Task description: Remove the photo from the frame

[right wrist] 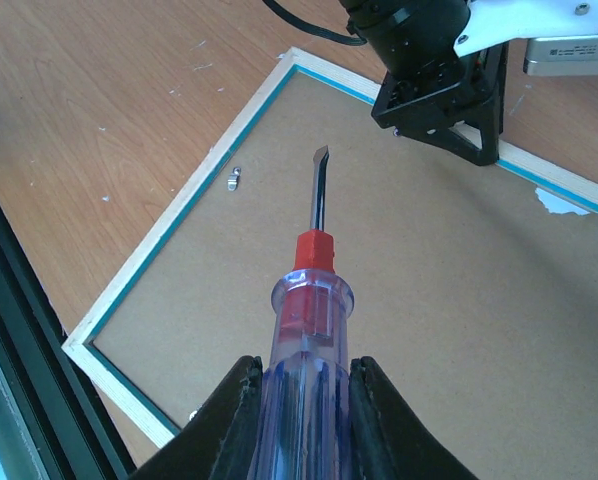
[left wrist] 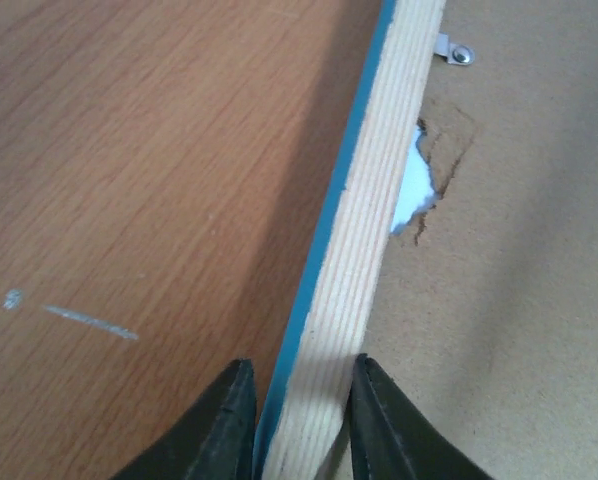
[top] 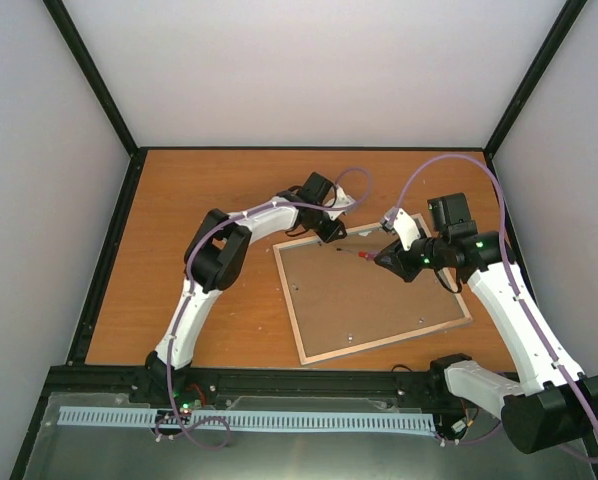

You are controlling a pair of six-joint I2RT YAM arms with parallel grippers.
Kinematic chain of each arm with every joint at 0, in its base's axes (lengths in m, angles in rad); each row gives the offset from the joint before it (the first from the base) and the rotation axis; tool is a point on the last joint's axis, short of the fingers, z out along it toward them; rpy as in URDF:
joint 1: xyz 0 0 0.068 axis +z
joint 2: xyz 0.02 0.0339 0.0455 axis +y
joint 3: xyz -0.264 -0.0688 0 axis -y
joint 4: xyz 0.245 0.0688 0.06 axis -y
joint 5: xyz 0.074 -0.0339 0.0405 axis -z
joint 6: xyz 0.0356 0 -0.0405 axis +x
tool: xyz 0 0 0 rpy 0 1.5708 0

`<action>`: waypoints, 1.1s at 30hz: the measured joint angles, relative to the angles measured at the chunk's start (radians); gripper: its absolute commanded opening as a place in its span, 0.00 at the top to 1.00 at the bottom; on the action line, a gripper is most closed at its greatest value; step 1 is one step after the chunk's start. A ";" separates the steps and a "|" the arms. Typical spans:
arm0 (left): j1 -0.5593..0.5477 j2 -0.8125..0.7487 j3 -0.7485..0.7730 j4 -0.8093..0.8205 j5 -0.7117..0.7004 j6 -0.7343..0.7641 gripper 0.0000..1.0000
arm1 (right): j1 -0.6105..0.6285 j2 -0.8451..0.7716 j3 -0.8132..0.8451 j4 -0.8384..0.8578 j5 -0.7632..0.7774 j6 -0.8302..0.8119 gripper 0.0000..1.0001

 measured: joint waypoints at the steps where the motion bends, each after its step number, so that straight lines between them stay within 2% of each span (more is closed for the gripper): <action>1: 0.000 0.000 0.000 0.002 -0.006 -0.002 0.78 | 0.000 0.000 0.000 0.000 -0.001 0.000 0.97; 6: 0.004 -0.015 -0.019 0.014 -0.042 -0.010 0.84 | 0.000 0.000 0.000 0.000 -0.004 0.000 0.97; 13: 0.079 -0.126 -0.191 0.058 -0.092 -0.126 0.86 | 0.000 0.000 0.000 0.001 -0.010 0.000 0.97; 18: 0.175 -0.240 -0.360 0.082 -0.140 -0.241 0.86 | 0.000 0.000 0.000 0.001 -0.017 0.000 0.97; 23: 0.264 -0.400 -0.591 0.125 -0.199 -0.387 0.86 | 0.000 0.006 0.000 0.001 -0.026 0.001 0.97; 26: 0.282 -0.469 -0.687 0.146 -0.225 -0.487 0.79 | 0.000 0.013 0.000 0.002 -0.032 0.001 0.97; 30: 0.258 -0.554 -0.825 0.201 -0.203 -0.641 0.60 | 0.000 0.017 0.000 0.002 -0.040 0.004 0.97; 33: 0.208 -0.623 -0.901 0.203 -0.188 -0.735 0.55 | 0.000 0.017 0.000 0.001 -0.042 0.005 0.97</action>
